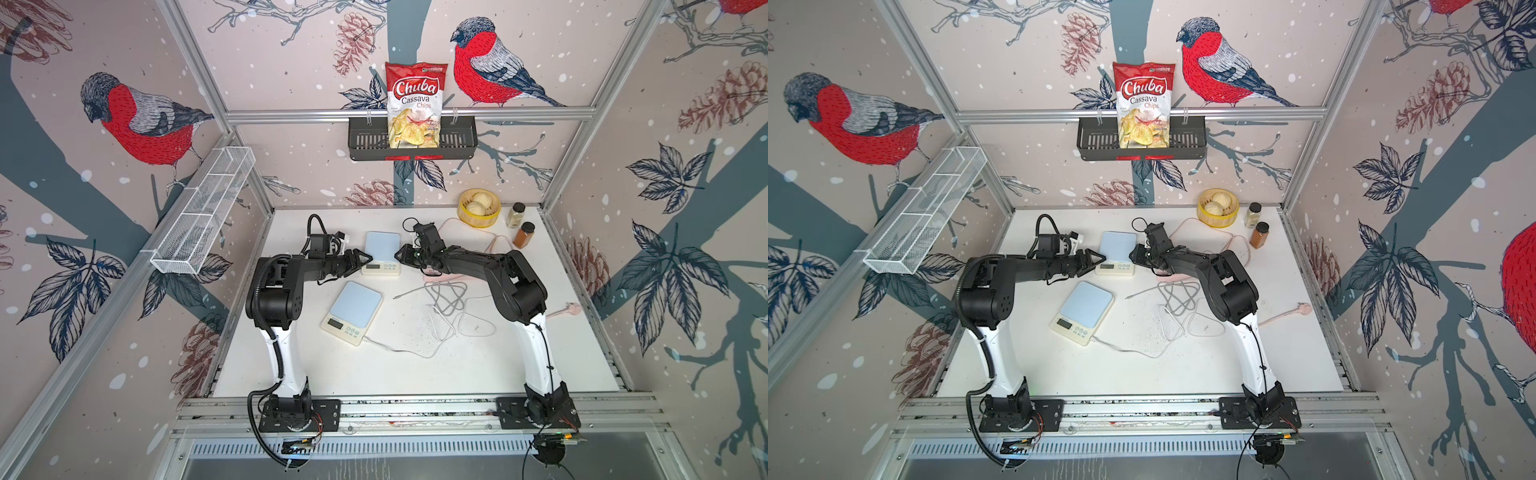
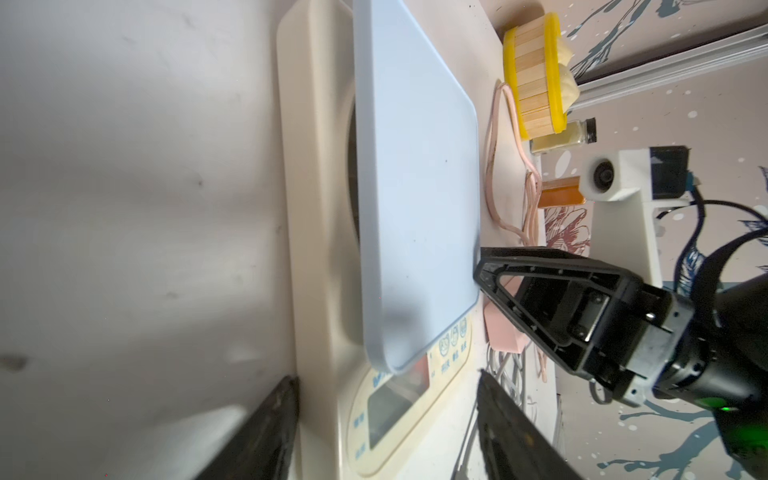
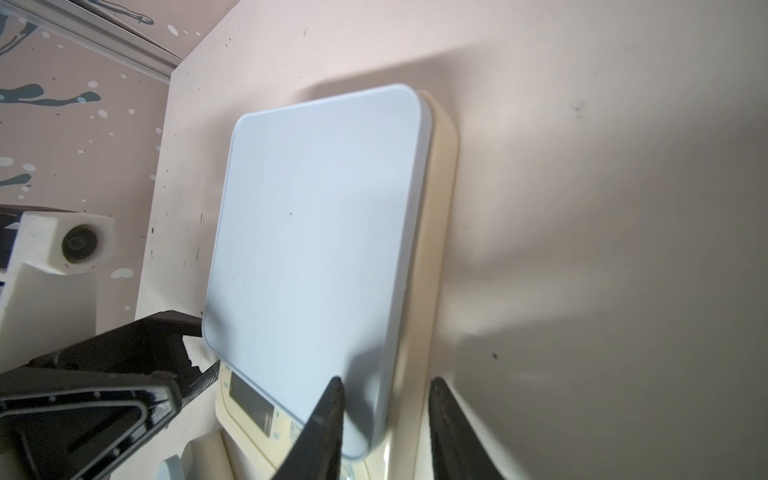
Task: Charge the electronic scale
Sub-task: Pick up the electronic scale at the center of the board.
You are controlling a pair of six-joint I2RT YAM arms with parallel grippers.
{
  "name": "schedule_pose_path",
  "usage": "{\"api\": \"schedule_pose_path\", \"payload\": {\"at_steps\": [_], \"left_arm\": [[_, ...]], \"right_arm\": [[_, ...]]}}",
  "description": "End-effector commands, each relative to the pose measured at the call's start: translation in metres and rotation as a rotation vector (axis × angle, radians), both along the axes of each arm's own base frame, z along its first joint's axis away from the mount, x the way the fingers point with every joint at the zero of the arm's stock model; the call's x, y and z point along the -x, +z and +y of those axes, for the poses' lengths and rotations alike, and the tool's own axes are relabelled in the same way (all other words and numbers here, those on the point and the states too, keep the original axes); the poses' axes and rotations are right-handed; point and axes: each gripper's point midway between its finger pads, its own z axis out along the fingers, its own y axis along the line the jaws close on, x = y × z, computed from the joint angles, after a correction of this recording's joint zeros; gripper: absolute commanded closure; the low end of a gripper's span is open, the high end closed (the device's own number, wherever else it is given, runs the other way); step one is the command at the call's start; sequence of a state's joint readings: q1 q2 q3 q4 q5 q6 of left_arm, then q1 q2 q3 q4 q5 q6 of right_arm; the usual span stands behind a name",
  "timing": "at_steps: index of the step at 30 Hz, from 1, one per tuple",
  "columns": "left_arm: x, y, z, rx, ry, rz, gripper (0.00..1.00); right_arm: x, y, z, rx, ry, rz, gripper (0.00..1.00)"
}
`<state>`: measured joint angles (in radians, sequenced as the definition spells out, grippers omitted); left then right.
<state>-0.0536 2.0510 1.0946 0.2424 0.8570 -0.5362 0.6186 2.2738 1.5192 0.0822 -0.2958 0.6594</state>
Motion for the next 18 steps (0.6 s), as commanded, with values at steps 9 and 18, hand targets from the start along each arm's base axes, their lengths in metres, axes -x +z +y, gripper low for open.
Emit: {"api": "schedule_pose_path", "payload": {"at_steps": [9,18], "left_arm": [[-0.040,0.016,-0.020,0.056,-0.043,0.014,0.40],[-0.030,0.029,-0.058,0.151,-0.140,0.004,0.50]], "right_arm": [[0.043,-0.058,-0.033,0.193,0.083,0.219,0.63],[0.050,-0.050,-0.024,0.084,0.121,0.230,0.60]]}}
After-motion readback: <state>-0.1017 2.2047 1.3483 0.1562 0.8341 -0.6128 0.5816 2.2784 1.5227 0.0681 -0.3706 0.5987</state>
